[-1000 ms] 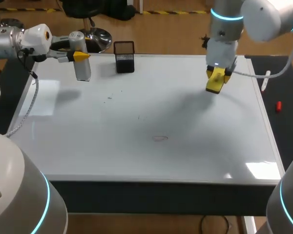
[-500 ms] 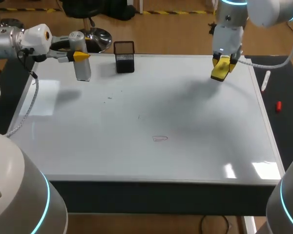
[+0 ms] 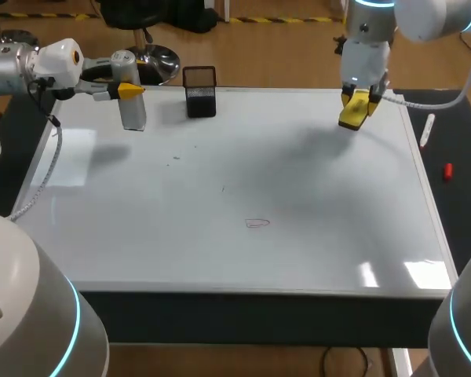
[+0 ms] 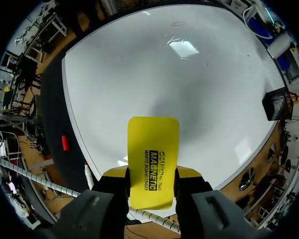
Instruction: Pick up the inspection probe, press it on each red-marked spot on the whiteboard one by one, put down the probe, pick up the eraser, and wipe off all the red marks.
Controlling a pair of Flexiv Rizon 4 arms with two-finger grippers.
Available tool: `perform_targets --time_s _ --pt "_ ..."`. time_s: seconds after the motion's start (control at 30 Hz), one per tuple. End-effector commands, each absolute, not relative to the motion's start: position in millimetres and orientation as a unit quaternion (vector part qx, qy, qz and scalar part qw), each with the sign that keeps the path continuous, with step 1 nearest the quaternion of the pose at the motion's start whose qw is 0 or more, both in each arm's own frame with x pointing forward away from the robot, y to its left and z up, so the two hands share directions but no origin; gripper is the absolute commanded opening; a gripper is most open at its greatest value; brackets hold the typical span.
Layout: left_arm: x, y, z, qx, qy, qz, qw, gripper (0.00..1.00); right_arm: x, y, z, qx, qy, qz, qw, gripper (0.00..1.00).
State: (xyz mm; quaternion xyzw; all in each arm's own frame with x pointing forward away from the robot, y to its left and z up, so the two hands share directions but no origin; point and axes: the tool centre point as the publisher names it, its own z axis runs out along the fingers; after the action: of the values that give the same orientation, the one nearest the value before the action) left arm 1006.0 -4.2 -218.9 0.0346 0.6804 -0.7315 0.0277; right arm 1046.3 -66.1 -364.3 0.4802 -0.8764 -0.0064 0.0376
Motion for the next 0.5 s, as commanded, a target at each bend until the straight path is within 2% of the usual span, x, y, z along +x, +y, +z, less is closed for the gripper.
perform_targets --time_s 0.03,0.3,0.5 --pt "1003.8 -5.0 -217.3 0.033 0.681 -0.731 0.031 0.00 1046.4 -67.1 -363.3 0.481 -0.876 -0.005 0.038 0.00" --pt "994.3 -16.6 -209.5 0.050 0.686 -0.725 0.028 0.00 1046.4 -67.1 -363.3 0.481 -0.876 -0.005 0.038 0.00" --pt "955.9 -48.4 -202.9 0.085 0.691 -0.718 -0.006 0.00 1046.4 -67.1 -363.3 0.481 -0.876 -0.005 0.038 0.00"
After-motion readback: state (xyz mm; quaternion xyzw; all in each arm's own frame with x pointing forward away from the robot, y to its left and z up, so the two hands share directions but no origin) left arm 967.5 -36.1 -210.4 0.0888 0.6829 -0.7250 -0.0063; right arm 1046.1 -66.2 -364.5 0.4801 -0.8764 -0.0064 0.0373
